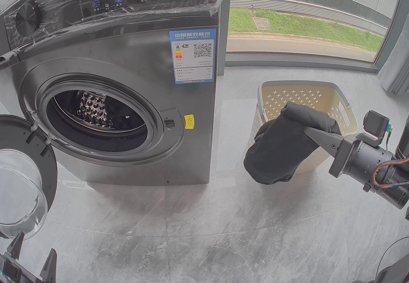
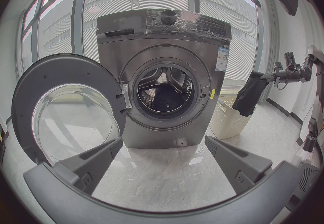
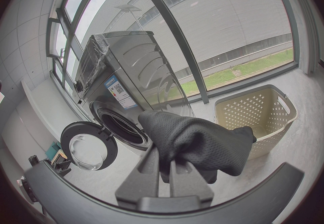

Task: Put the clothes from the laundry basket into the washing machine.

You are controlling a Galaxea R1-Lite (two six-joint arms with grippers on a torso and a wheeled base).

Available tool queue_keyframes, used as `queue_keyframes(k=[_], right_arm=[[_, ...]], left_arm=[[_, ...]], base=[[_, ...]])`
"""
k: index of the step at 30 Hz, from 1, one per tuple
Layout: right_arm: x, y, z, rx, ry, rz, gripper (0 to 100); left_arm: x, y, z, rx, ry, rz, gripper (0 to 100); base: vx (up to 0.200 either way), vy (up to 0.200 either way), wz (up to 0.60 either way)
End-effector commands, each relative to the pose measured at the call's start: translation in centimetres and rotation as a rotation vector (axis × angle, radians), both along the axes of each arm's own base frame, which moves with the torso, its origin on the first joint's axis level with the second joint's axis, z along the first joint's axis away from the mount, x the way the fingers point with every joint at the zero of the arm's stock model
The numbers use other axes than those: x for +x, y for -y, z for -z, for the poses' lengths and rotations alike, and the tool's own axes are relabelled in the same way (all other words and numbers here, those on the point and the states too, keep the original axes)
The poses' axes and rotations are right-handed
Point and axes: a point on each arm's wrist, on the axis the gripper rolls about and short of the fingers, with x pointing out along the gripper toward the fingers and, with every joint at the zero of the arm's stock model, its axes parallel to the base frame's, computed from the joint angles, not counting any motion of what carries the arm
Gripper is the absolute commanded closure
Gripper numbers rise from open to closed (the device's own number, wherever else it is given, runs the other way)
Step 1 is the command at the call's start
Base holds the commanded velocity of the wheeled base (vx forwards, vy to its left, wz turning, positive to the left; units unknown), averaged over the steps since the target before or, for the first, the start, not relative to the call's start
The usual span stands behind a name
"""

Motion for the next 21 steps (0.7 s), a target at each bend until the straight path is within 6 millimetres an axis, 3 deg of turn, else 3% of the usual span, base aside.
queue_keyframes(k=[1, 9, 15, 21], right_arm=[[0.26, -0.21, 0.49, -0.012, -0.016, -0.001, 100], [0.28, -0.23, 0.52, -0.013, -0.018, -0.001, 100], [0.24, -0.20, 0.69, -0.017, -0.023, -0.001, 100], [0.26, -0.22, 0.59, -0.014, -0.019, -0.001, 100]], left_arm=[[0.02, 0.00, 0.39, 0.000, -0.004, -0.001, 0], [0.03, 0.00, 0.38, 0.000, -0.005, 0.000, 0], [0.03, 0.00, 0.38, 0.000, -0.005, -0.001, 0], [0.02, 0.00, 0.39, 0.000, -0.004, -0.001, 0]], base=[[-0.200, 0.000, 0.00], [-0.200, 0.000, 0.00], [0.000, 0.000, 0.00], [0.000, 0.200, 0.00]])
